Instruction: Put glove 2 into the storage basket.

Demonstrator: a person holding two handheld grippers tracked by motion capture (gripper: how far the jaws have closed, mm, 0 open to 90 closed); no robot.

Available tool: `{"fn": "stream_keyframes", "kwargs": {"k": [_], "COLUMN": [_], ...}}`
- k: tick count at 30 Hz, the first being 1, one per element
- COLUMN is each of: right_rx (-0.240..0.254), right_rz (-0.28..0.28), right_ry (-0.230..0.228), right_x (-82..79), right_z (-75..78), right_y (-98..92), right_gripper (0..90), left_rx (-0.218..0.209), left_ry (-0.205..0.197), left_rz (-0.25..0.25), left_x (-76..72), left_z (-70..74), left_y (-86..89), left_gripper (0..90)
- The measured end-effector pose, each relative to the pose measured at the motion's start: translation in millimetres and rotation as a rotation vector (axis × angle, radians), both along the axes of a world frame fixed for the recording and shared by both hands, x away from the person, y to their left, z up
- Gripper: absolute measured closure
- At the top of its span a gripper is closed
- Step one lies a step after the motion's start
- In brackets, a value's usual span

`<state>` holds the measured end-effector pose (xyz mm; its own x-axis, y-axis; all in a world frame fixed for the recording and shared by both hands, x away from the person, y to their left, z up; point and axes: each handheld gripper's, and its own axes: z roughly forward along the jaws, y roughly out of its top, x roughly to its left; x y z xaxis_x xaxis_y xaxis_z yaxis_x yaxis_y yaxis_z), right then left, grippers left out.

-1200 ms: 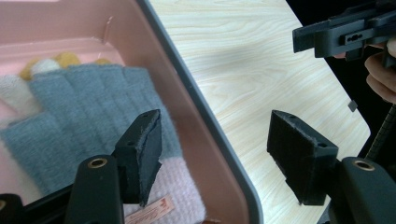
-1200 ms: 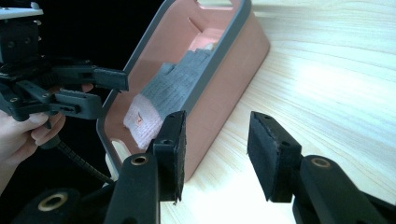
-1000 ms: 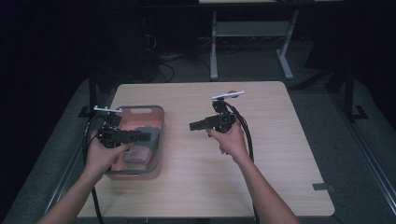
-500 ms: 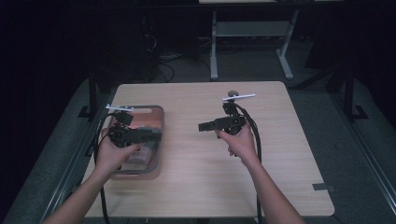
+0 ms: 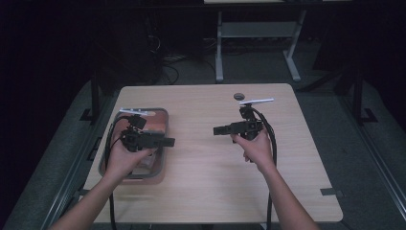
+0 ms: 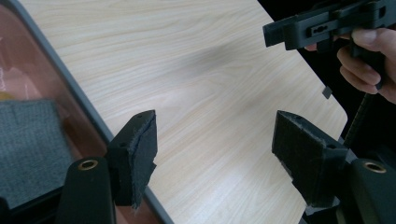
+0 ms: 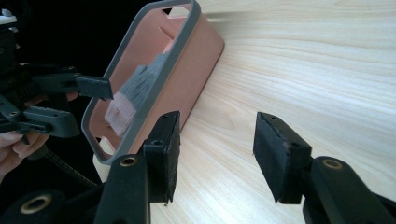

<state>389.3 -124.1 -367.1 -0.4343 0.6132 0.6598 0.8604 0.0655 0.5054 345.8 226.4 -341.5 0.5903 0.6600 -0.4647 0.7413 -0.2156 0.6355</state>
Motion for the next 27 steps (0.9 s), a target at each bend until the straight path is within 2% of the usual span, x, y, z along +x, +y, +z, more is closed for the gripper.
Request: {"fn": "stream_keyframes", "kwargs": {"k": [10,22,27], "right_rx": [0.018,0.0,-0.004], "right_rz": [-0.028,-0.064,-0.077], "right_ry": [0.002,0.006,0.012], "right_x": [-3.7,-6.6,-8.9], "right_z": [-4.7,-3.8,-8.1], "right_y": [-15.4,-34.9,-44.9], "right_gripper": [47.3,43.7,41.4], "left_rx": [-0.003,0.01,0.016], "left_ry": [0.003,0.0,-0.006], "left_rz": [-0.028,-0.06,-0.074], "left_x": [-0.6,-1.7,-2.3], "left_z": [-1.0,-5.0,-5.9], "left_y": [-13.2,-34.2,-42.3], "left_gripper": [30.3,27.8,27.0]}}
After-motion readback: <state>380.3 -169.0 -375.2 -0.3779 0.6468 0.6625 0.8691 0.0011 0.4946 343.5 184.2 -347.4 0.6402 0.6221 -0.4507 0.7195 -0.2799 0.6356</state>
